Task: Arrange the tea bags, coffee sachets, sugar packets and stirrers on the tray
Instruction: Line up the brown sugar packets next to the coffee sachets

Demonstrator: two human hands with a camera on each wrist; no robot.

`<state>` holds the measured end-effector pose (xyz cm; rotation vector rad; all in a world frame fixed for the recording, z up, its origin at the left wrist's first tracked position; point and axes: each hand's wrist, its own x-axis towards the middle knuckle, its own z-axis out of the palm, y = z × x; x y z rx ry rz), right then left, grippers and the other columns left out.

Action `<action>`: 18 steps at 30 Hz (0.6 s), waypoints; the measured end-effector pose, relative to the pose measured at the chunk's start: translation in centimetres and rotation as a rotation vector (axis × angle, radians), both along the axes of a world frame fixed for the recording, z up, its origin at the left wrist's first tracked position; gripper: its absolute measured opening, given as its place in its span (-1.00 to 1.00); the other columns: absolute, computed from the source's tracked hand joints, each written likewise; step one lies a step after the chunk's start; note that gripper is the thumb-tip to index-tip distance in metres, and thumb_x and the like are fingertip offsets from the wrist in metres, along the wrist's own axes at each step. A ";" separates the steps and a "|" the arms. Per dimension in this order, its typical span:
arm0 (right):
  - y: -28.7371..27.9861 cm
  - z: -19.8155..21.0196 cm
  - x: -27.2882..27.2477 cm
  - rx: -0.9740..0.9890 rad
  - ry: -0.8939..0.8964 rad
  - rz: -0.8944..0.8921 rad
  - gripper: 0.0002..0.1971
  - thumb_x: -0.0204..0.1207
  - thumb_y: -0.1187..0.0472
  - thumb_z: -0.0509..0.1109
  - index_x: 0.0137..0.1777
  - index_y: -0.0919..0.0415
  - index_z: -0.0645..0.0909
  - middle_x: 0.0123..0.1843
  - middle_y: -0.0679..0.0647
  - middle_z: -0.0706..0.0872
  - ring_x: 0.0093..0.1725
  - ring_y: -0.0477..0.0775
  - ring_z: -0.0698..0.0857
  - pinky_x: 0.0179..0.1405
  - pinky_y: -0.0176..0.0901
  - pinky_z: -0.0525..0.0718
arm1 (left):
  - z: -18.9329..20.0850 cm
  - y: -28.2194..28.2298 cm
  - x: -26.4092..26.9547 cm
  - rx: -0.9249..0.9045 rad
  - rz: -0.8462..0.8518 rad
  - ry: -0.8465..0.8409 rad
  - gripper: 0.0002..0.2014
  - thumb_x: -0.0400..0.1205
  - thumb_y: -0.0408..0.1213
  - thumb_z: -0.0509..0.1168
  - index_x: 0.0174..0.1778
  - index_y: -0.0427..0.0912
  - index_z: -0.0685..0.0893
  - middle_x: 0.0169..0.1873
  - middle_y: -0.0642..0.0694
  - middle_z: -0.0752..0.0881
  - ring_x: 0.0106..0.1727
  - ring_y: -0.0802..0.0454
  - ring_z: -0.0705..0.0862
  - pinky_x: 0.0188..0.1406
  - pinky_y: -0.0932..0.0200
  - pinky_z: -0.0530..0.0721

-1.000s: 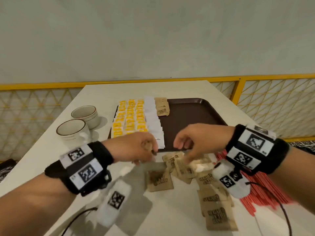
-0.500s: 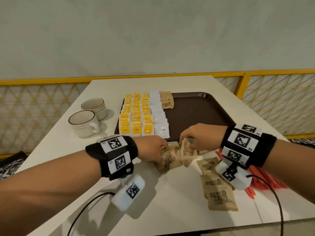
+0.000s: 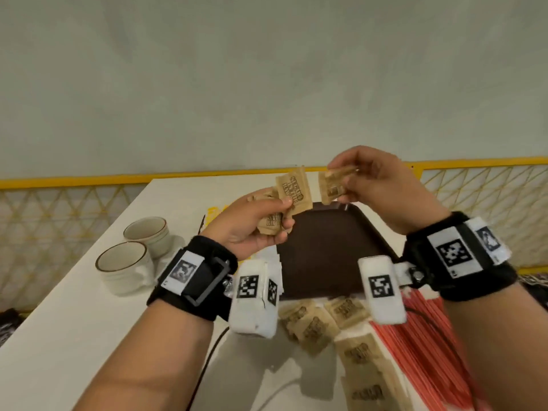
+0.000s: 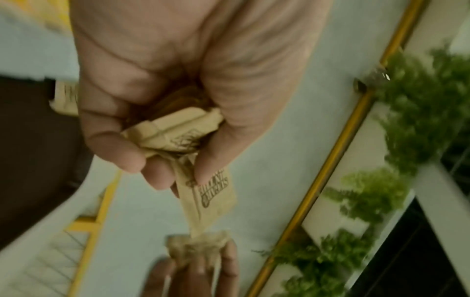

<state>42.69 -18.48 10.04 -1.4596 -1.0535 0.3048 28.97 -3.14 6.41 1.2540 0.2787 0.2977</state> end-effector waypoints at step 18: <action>2.4 -2.2 1.9 -0.382 -0.309 0.059 -0.96 0.48 0.15 0.50 -0.15 0.08 0.77 -0.25 0.09 0.79 -0.33 -0.12 0.65 -0.25 -0.19 0.57 | -1.9 -1.0 4.7 -0.491 -0.069 -0.042 -0.30 0.57 0.23 0.12 0.24 -0.41 0.61 0.07 -0.36 0.75 -0.06 -0.14 0.80 -0.06 0.03 0.80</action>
